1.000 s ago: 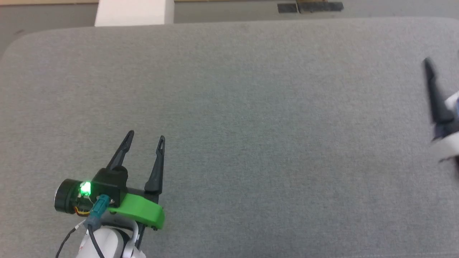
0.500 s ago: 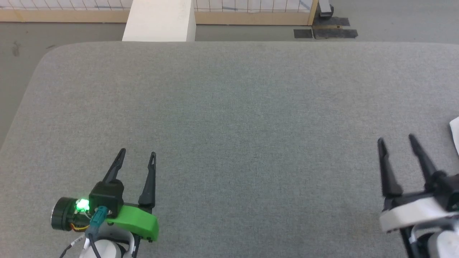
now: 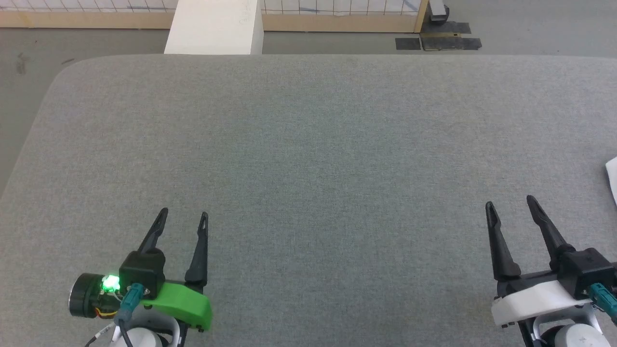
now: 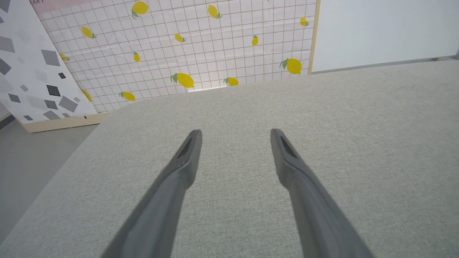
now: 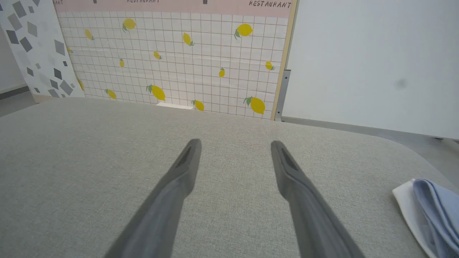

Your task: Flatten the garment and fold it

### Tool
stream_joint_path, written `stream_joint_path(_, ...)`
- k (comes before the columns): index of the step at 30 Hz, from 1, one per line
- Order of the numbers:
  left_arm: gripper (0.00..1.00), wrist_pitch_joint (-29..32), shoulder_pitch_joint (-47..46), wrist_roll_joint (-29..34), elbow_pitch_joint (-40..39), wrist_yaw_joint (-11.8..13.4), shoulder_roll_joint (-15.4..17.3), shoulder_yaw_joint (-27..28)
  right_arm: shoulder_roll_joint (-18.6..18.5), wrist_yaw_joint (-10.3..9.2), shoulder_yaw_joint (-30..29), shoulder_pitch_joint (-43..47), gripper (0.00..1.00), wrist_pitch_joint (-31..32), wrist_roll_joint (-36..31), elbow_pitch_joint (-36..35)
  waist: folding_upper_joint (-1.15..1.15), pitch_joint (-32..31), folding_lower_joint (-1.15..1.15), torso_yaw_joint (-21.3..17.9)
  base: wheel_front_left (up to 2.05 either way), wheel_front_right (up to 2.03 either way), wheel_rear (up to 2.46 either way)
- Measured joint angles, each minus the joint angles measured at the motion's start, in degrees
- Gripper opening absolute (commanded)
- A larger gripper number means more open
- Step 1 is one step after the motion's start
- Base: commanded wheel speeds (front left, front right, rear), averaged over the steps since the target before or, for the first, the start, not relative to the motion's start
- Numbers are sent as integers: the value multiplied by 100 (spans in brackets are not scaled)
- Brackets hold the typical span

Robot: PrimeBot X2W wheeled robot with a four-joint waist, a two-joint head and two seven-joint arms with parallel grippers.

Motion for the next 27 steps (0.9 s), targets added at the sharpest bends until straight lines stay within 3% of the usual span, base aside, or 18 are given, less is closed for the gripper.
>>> stream_joint_path(11,100,-11,-3,-37,24,-7,27,-57,79,0,-94,3,100,-24,3,-13,0,39,0,-4,0,0,0)
stream_joint_path(12,0,-31,-3,-51,23,-13,25,-57,80,0,-92,3,0,-23,3,-12,0,37,0,-2,0,0,0)
stream_joint_path(27,0,78,0,27,20,-74,-104,76,86,0,-78,2,0,79,3,-12,0,-35,0,12,0,0,0)
